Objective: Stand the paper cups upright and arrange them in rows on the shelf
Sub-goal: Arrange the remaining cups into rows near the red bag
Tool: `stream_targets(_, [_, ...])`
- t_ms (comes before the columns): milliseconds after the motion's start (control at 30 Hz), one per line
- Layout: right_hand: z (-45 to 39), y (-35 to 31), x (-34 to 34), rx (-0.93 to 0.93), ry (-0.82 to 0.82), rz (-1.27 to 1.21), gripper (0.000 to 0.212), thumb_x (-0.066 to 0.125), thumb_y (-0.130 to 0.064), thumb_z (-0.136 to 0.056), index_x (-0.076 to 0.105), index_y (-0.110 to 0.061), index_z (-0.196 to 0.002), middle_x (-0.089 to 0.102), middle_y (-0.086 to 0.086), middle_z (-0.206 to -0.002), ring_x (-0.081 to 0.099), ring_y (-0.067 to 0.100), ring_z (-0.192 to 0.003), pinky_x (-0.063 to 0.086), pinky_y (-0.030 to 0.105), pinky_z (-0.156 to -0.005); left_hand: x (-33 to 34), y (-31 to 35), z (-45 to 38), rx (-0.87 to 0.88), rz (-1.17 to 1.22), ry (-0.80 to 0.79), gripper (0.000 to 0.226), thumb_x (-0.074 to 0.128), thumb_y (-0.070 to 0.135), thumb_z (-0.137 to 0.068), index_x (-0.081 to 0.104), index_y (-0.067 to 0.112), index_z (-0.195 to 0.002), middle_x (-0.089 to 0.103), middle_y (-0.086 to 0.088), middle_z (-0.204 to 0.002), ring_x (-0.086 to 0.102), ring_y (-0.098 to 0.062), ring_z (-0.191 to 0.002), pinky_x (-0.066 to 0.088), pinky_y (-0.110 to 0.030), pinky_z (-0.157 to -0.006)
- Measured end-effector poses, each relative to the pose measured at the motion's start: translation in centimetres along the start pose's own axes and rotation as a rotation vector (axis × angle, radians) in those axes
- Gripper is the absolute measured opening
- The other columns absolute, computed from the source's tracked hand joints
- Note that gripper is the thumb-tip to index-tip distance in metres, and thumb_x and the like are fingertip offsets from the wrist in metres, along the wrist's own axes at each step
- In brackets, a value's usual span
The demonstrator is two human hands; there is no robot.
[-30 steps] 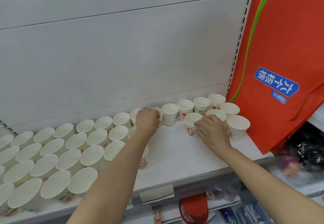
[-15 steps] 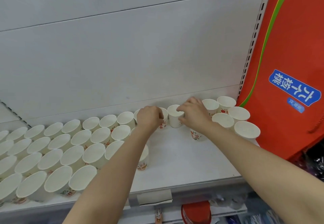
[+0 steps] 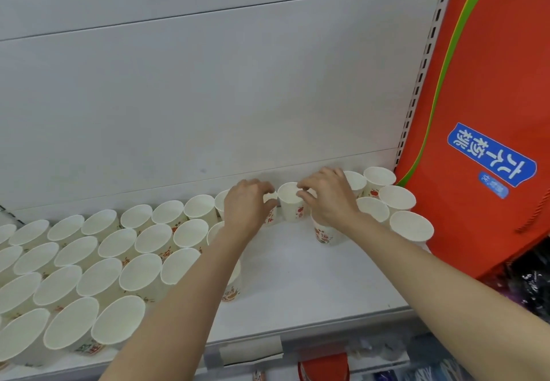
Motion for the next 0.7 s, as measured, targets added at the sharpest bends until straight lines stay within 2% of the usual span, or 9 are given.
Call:
stream_targets(67, [0.4,2.7,-1.8,0.07,0.025,0.031,0.012,0.064,-0.028,-0.087,0.072,-0.022,-0.093,0.071,-0.004,-0.091,0.054,0.024,-0.095,0.028,0.035,-0.085,0.2,2.8,0.2,0.122,0.08,0.022,0.022,0.068,0.04,-0.084,0.071,0.029,-0.103,0.067,0.01,-0.098,0.055,-0.016,-0.094,0.041,-0.029,-0.073])
stream_targets(167, [0.6,6.9,-3.1,0.198,-0.041,0.111,0.013,0.061,-0.027,-0.089,0.072,-0.025,-0.096,0.071,-0.006,-0.092,0.051,0.022,-0.097,0.031,0.036,-0.089,1.5,8.2,1.1,0.351,0.152,-0.086,0.025,0.072,0.043,-0.08,0.072,0.031,-0.102,0.069,0.01,-0.1,0.051,-0.016,-0.094,0.044,-0.032,-0.076])
stream_targets(267, [1.1,9.0,-3.0,0.263,-0.109,0.122,0.015,0.06,-0.029,-0.089,0.072,-0.025,-0.097,0.071,-0.004,-0.092,0.051,0.025,-0.1,0.032,0.038,-0.091,2.9,10.8,1.6,0.437,0.151,-0.226,0.03,0.076,0.046,-0.074,0.073,0.03,-0.099,0.069,0.009,-0.098,0.048,-0.015,-0.096,0.039,-0.032,-0.082])
stream_targets(333, [1.4,9.2,-2.6,0.259,-0.149,0.12,0.014,0.06,-0.032,-0.089,0.073,-0.025,-0.093,0.071,-0.004,-0.089,0.052,0.025,-0.099,0.032,0.037,-0.089,3.4,11.3,1.9,0.47,0.073,-0.249,0.02,0.075,0.039,-0.075,0.074,0.03,-0.092,0.069,0.009,-0.092,0.05,-0.016,-0.096,0.035,-0.031,-0.079])
stream_targets(467, [2.3,8.1,-3.7,0.213,-0.158,0.12,0.02,0.059,-0.041,-0.088,0.074,-0.028,-0.087,0.071,-0.005,-0.084,0.055,0.022,-0.093,0.031,0.036,-0.087,2.9,10.0,2.6,0.433,0.074,-0.221,0.007,0.071,0.032,-0.078,0.074,0.029,-0.084,0.07,0.008,-0.082,0.053,-0.02,-0.089,0.04,-0.035,-0.078])
stream_targets(567, [4.9,7.3,-6.2,0.203,-0.101,0.127,0.023,0.061,-0.049,-0.083,0.073,-0.029,-0.08,0.068,-0.007,-0.077,0.055,0.019,-0.087,0.028,0.032,-0.081,0.9,7.9,3.5,0.357,0.154,-0.122,0.005,0.073,0.033,-0.078,0.074,0.029,-0.081,0.07,0.01,-0.078,0.053,-0.018,-0.083,0.042,-0.036,-0.076])
stream_targets(700, [8.7,6.0,-6.4,0.19,-0.2,0.195,0.021,0.071,-0.047,-0.075,0.073,-0.03,-0.088,0.069,-0.009,-0.087,0.055,0.02,-0.094,0.029,0.035,-0.084,-1.6,4.7,4.7,0.174,0.247,-0.068,0.003,0.073,0.034,-0.079,0.074,0.031,-0.08,0.069,0.017,-0.075,0.052,-0.009,-0.081,0.043,-0.029,-0.071])
Point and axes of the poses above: each hand's wrist, its own z-axis away from the middle knuckle, its own x-axis out of the palm, y = z × x, the point moved 8 cm from there along -z, towards the middle knuckle
